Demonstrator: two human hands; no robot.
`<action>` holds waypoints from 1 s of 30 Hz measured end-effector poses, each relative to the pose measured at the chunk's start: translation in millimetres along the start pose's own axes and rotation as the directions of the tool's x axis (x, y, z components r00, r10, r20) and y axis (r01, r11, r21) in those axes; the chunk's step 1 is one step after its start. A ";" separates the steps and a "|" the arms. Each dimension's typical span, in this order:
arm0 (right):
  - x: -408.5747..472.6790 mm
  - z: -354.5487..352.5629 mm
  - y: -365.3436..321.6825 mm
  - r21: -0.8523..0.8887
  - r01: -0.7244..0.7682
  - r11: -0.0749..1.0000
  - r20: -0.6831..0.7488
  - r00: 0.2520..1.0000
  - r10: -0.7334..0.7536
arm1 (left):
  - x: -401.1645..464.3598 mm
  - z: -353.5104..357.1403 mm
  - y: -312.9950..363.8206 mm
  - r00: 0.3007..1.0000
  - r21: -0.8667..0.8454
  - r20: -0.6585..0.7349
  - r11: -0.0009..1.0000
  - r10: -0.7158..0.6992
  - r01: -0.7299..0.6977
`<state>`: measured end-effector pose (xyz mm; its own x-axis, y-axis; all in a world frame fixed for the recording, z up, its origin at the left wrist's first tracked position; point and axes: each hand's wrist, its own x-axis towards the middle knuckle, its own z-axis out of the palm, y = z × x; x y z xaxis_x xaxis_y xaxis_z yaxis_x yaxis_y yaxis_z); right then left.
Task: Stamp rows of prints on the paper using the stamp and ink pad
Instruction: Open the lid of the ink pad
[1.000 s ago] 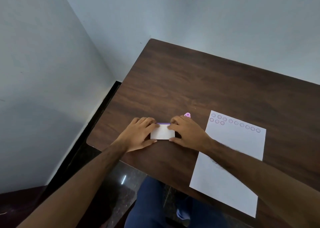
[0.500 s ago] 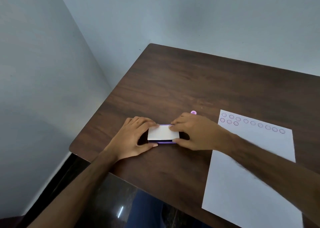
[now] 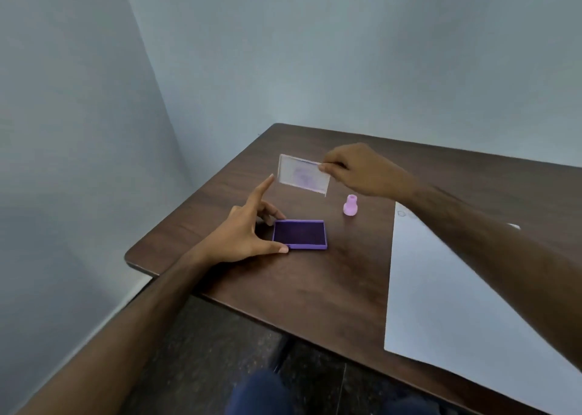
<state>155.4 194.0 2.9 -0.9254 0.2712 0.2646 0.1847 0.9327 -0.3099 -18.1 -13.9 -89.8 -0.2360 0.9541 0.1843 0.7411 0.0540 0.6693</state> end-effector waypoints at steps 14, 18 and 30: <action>2.8 52.1 -35.4 0.232 -0.592 0.772 0.151 0.806 0.572 | -12.5 -0.5 11.2 0.993 0.200 -0.037 0.975 0.109 -0.100; -5.5 36.3 -27.7 0.158 -0.480 0.863 -0.005 0.873 0.487 | -10.2 1.5 6.7 0.987 0.240 -0.033 0.960 0.155 -0.142; -34.5 53.9 20.8 -0.022 -0.453 0.891 -0.052 0.891 0.451 | 1.3 23.9 9.2 0.990 0.313 -0.070 0.945 0.120 -0.093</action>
<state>173.3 191.3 -61.9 -0.7237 0.6750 0.1436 0.5909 0.7136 -0.3763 3.4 -5.2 -100.6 -0.1887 0.9306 0.3136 0.9190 0.0547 0.3906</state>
